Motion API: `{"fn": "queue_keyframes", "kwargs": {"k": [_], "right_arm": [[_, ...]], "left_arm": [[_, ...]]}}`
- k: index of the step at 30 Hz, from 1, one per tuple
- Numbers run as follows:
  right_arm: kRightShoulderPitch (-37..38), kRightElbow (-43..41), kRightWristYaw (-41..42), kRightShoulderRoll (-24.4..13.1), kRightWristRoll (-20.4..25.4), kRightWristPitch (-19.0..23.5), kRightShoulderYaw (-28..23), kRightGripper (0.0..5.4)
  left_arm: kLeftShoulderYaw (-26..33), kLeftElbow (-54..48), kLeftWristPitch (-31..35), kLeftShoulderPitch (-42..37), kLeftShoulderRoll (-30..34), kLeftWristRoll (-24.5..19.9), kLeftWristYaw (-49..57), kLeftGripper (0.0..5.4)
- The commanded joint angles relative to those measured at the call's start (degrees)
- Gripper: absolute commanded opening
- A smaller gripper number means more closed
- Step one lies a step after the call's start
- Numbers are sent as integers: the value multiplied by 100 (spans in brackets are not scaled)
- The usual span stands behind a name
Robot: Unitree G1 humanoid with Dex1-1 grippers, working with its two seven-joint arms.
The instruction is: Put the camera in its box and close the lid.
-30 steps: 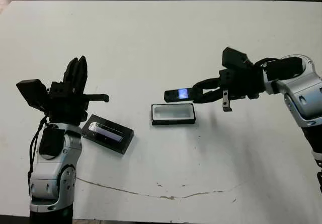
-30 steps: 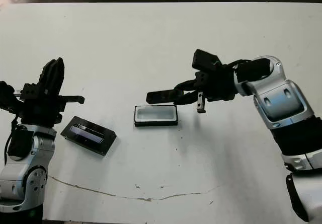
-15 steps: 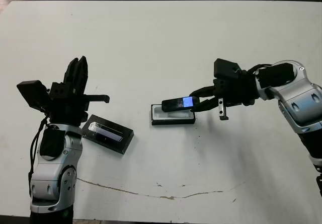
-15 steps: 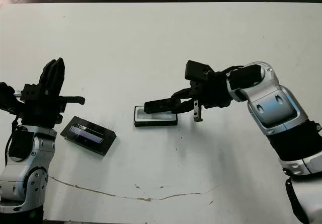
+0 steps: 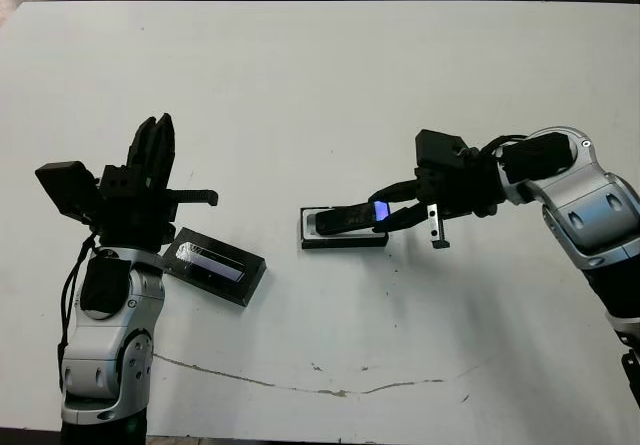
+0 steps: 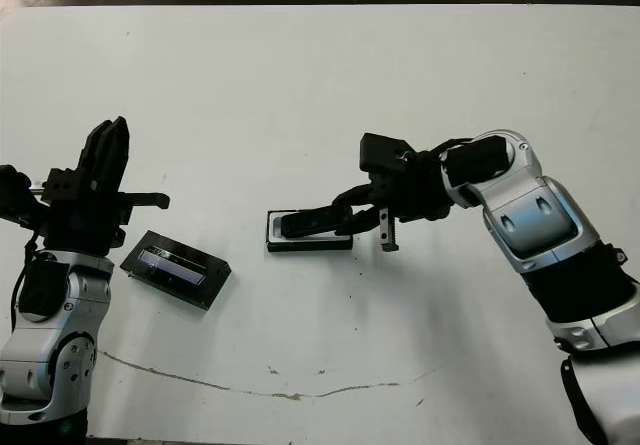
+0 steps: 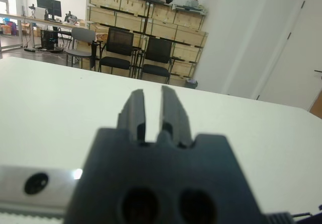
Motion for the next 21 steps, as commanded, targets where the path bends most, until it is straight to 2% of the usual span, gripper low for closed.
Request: {"fn": "queue_keyframes", "kwargs": {"k": [1,4,9,21], "right_arm": [[172,167,-29,95,-117,-306,98,1],[228,296,-74,217,-61,-232,71,1],[216,449,-29,368,52,137,63,1],[298,184,-291,507,54,675,88,1]], "left_arm": [[24,87,77,116,12,-2,18,0],[14,74,50,143,20,14,3,0],[-7,59,21,179,14,59,12,0],[-27,76,14,205,-34,37,9,0]]}}
